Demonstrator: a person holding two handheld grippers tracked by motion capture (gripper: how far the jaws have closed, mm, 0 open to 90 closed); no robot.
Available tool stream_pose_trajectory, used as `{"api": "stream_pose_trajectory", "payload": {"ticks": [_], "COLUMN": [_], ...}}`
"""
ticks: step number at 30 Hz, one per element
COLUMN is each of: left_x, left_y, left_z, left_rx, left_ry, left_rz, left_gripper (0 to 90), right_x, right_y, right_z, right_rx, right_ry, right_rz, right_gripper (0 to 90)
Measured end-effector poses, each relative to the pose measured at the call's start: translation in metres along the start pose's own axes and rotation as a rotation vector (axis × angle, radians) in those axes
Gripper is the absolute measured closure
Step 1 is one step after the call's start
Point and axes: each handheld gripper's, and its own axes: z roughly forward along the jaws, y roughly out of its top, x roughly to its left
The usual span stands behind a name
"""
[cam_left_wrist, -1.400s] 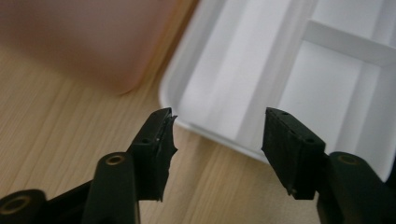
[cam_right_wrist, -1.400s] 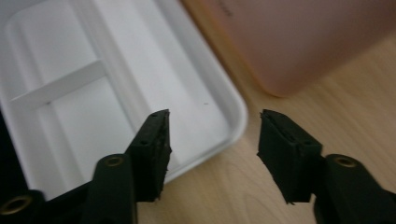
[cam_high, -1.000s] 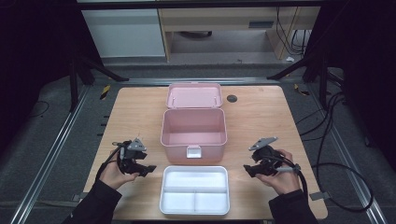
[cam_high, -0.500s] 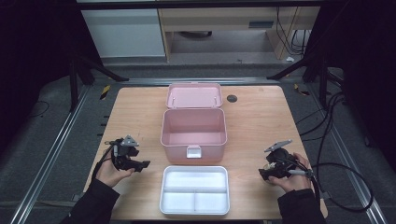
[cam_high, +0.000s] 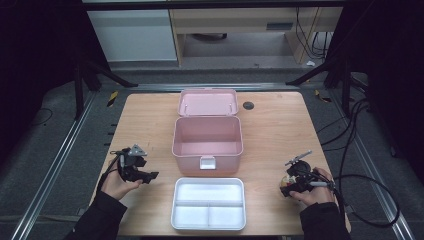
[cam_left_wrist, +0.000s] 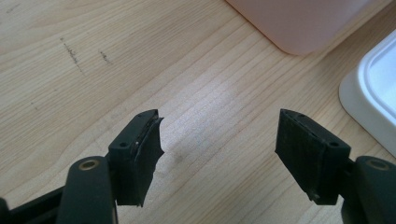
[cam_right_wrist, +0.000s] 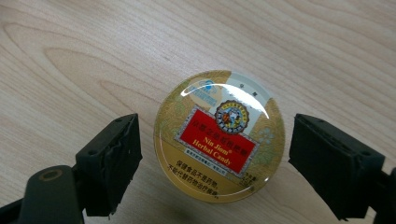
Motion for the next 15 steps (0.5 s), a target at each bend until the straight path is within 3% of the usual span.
{"api": "stream_pose_trajectory", "payload": {"ticks": [15], "left_x": [0.000], "left_y": [0.000], "left_z": [0.001], "left_rx": [0.006], "left_ry": [-0.002], "left_rz": [-0.002], "left_gripper": [30.4], "right_x": [-0.006], "right_y": [-0.001], "right_z": [0.017], "right_rx": [0.057], "right_ry": [0.019], "right_rz": [0.015], "right_gripper": [19.6]}}
